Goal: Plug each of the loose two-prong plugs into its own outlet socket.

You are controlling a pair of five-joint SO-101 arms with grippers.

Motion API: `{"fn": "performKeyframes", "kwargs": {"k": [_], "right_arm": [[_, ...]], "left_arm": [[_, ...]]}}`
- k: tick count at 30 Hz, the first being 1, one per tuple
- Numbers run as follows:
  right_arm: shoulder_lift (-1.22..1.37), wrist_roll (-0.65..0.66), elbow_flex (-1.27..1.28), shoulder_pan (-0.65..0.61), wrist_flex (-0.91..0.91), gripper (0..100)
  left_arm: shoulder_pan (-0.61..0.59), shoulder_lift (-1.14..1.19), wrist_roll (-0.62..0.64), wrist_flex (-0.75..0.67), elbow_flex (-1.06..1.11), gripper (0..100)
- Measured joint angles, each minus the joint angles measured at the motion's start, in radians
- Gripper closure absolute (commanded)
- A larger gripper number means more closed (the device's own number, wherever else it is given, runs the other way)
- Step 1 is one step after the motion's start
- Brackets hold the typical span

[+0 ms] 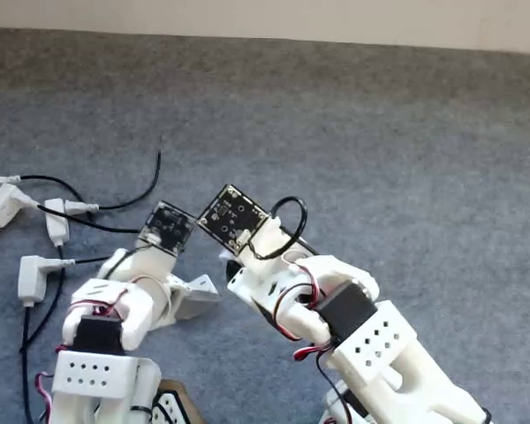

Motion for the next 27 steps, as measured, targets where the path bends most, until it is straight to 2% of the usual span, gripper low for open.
{"fn": "performKeyframes", "kwargs": {"k": [5,9,15,20,23,27], "right_arm": [[0.041,-0.018,-0.048,0.0,0.075,99.4],[0.244,-0.077,-0.226,0.0,0.167,99.3],[0.675,-0.222,-0.601,-0.003,0.325,99.3],[0.999,-0.43,-0.884,-0.044,0.493,99.3],[1.106,-0.563,-1.007,-0.055,0.531,99.3],[1.123,-0.634,-1.076,-0.087,0.54,99.3]], "left_arm": [[-0.219,0.017,-0.068,-0.009,-0.129,53],[-0.328,0.17,-0.08,-0.009,-0.299,55],[-0.494,0.644,-0.083,0.0,-0.666,57],[-0.681,1.086,-0.083,0.009,-1.019,57],[-0.801,1.301,-0.083,0.009,-1.214,57],[-0.933,1.522,-0.083,-0.034,-1.422,57]]}}
